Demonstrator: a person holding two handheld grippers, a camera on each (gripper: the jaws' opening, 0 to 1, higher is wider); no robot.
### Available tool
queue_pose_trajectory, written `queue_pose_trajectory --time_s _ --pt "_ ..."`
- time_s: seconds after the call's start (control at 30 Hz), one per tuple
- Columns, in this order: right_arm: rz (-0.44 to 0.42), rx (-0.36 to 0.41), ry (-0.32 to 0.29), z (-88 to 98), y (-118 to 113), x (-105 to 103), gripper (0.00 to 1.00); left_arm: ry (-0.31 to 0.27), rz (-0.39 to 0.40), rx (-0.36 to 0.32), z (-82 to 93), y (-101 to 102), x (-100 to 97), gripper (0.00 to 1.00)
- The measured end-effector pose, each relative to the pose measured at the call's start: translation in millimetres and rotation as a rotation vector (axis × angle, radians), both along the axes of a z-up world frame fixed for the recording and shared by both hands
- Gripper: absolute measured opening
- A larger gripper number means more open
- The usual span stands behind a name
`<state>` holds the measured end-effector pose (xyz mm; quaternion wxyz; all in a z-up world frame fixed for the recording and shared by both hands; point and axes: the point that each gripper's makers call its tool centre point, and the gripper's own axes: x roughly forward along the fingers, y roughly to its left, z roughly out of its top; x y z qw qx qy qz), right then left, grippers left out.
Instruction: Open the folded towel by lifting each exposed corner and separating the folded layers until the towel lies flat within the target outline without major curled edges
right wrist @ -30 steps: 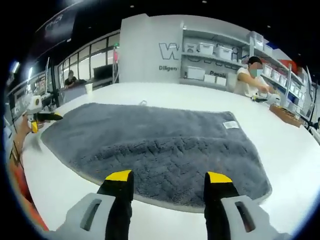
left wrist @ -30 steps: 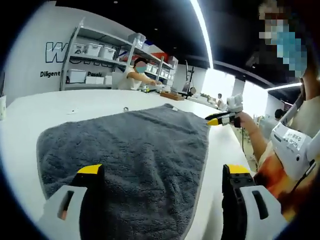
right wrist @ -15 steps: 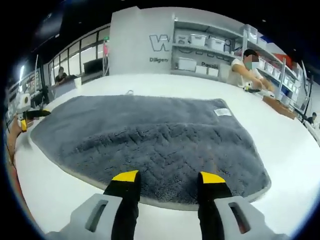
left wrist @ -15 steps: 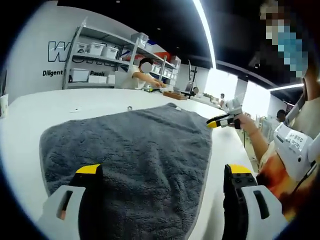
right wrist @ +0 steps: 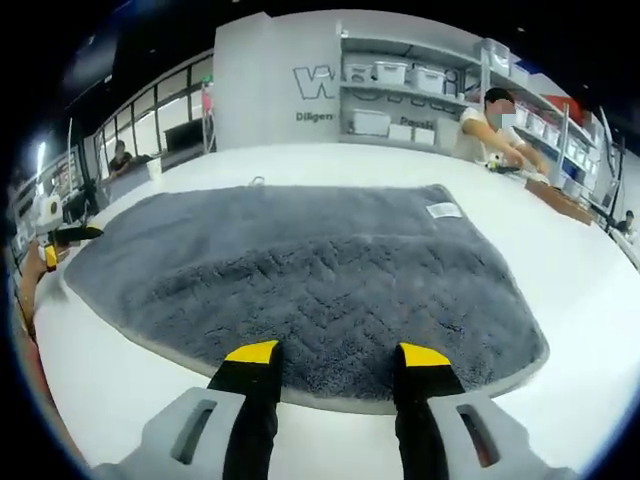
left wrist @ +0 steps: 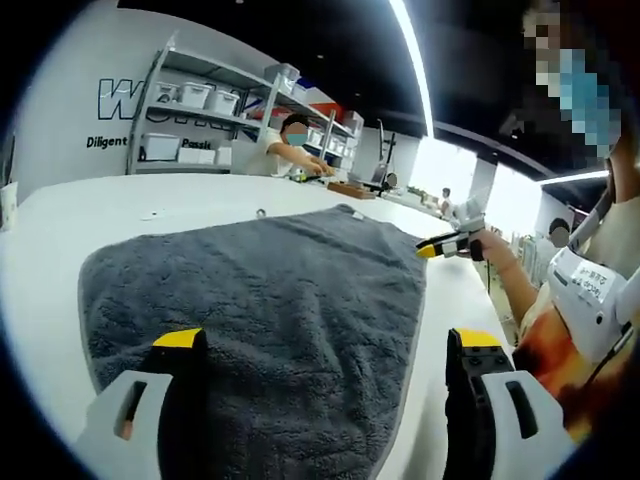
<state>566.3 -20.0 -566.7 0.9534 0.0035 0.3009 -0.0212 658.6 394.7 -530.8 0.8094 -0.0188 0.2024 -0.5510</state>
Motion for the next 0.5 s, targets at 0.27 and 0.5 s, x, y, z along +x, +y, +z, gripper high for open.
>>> queue_pose_trajectory --time_s 0.27,0.5 --pt "-0.012 0.003 -0.007 -0.1 1.3 -10.3 0.41 -0.003 0.01 0.001 2.1 4.9 2.2 0.98" --pt "-0.018 0.003 -0.01 0.3 1.9 -16.2 0.42 0.0 0.013 0.001 1.0 6.3 2.5 0.98"
